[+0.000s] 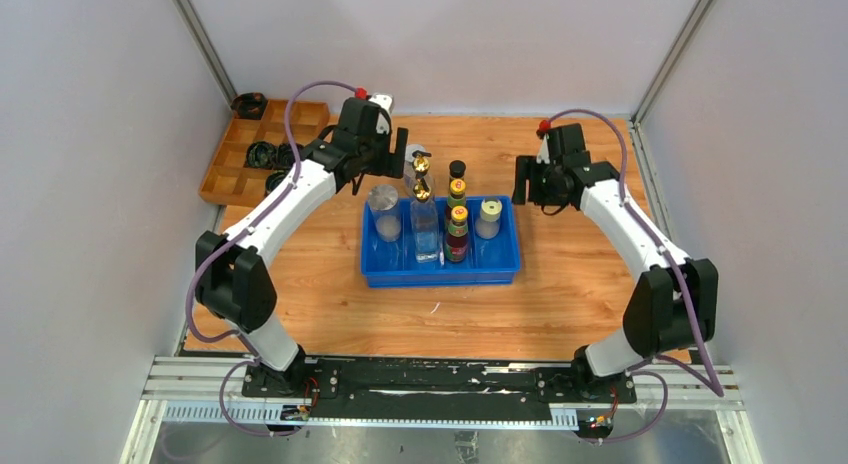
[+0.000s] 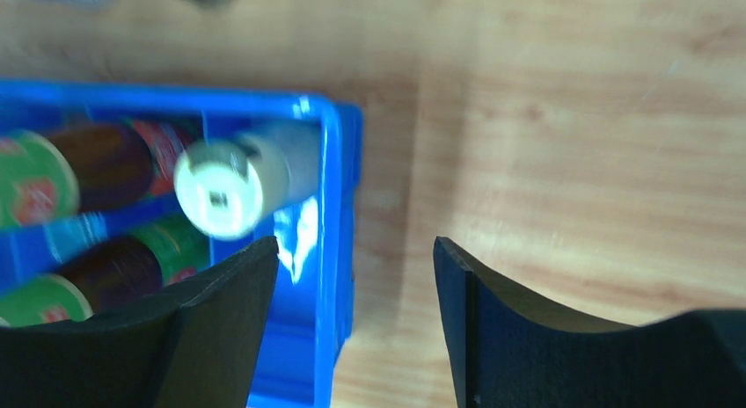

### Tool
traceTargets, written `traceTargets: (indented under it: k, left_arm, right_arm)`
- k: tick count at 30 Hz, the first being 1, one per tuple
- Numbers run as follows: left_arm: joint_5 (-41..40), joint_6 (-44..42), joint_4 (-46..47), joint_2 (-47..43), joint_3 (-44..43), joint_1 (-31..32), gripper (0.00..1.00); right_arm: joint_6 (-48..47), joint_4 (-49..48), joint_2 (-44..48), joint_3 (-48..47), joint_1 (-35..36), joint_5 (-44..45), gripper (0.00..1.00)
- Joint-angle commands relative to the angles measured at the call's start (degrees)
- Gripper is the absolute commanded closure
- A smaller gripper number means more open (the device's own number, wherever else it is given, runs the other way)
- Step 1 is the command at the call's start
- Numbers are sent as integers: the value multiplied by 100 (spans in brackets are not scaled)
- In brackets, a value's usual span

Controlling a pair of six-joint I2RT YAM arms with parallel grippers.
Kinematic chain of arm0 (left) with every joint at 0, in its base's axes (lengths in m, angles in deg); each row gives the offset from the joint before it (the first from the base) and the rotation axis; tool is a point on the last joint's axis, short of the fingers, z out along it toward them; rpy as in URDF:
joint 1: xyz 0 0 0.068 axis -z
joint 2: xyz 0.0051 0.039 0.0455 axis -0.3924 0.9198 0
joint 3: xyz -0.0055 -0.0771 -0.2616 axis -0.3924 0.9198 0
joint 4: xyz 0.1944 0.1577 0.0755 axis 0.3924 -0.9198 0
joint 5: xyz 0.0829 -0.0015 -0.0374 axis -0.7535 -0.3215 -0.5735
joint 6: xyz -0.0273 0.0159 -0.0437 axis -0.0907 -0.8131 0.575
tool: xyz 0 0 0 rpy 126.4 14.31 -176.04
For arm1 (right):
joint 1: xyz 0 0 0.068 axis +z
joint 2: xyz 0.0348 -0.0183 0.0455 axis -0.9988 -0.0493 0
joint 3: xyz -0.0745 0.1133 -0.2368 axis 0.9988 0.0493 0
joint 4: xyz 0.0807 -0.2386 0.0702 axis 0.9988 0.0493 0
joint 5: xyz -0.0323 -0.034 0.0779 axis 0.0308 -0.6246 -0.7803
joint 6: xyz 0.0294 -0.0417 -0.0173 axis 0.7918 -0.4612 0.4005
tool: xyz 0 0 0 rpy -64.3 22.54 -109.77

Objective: Organize the condiment bottles
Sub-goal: Pick up the bottle from the center of the board.

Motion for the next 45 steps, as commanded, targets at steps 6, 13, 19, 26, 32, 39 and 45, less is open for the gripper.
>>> traceTargets:
  k: [6,13,19,26,32,39,45]
  left_arm:
    - [-197,-158,-93,-959,632,-54,16]
    - [-66,-268,-337,-1117,575,-111,16]
    - [-84,-333,-327,-1235,749,-113,16]
    - [-60,-408,-338,-1129,776,-119,16]
    - [-25,-424,-292,-1021,762,-155,16]
    - [-5,-455,-265,-971,765,-168,16]
    - [63,-474,-214,-952,792,-237,16]
  right_arm:
    - [-399,-496,-1828,-2233,-260,-1413,23]
    - [-284,-1009,-2998,-2994,-256,-2555,24]
    - [-292,-1531,-3206,-2932,-66,-2884,21]
    - [-454,-2097,-3282,-2897,237,-3067,15]
    - [-1026,-1496,-3661,-3400,617,-2528,14]
    - [-1194,-1100,-4180,-3840,815,-1710,14]
    - [-1094,-950,-4414,-3930,861,-939,16]
